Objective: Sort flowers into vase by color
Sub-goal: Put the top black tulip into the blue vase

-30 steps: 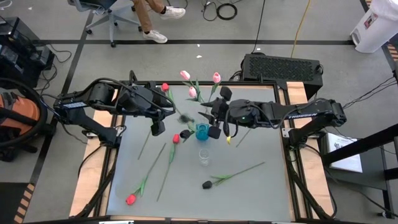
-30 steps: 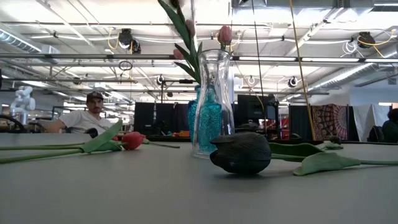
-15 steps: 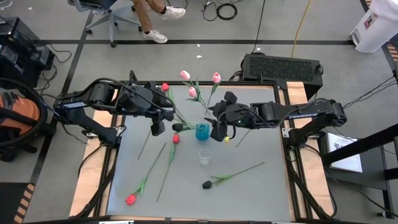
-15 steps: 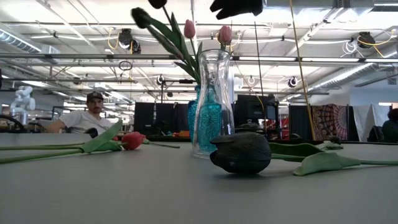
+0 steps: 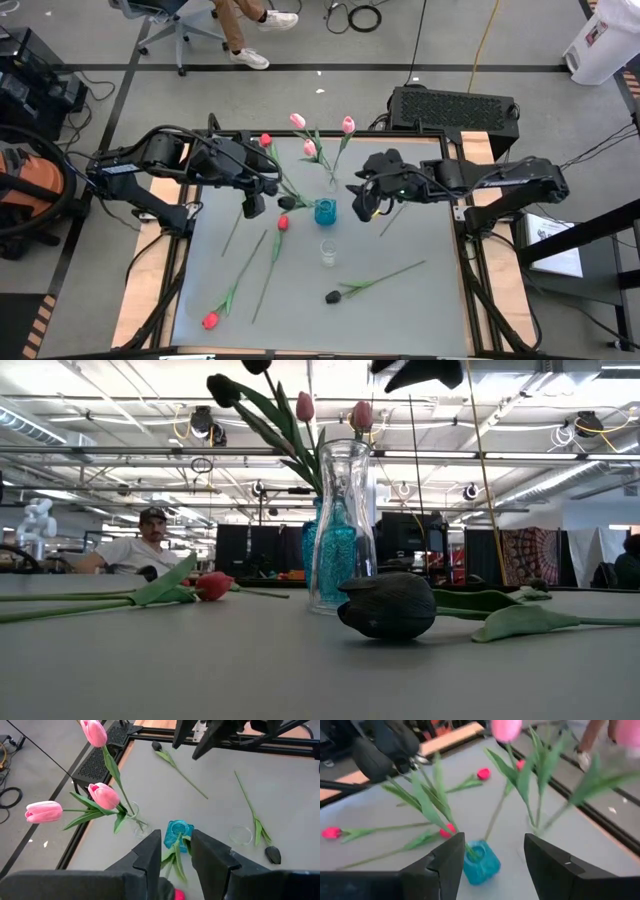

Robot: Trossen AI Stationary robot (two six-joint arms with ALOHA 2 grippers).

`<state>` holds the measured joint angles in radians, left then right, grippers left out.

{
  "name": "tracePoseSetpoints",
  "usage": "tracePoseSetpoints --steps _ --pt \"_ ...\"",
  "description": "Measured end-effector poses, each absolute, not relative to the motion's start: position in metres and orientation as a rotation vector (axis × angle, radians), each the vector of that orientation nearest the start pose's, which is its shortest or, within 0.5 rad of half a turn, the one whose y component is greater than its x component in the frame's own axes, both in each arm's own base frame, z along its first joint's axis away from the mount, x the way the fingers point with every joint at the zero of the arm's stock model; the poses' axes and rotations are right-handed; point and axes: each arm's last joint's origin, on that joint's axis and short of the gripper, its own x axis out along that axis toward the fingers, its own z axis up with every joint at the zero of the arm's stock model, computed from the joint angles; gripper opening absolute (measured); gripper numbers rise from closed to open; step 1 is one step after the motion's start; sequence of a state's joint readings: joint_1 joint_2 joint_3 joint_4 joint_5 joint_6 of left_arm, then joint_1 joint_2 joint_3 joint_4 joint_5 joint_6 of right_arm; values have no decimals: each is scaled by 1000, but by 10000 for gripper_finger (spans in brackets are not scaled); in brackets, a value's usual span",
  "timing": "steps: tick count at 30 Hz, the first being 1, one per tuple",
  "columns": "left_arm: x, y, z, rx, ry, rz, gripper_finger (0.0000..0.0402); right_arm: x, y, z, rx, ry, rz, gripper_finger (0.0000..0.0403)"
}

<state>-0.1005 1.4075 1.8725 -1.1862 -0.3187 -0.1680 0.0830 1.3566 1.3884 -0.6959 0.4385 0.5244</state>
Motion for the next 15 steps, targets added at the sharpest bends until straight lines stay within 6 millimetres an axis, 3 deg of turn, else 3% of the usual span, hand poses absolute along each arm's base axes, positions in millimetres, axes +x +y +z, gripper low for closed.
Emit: tracePoseSetpoints --steps 15 --pt "240 -15 465 -10 686 267 114 218 5 370 653 705 -772 196"
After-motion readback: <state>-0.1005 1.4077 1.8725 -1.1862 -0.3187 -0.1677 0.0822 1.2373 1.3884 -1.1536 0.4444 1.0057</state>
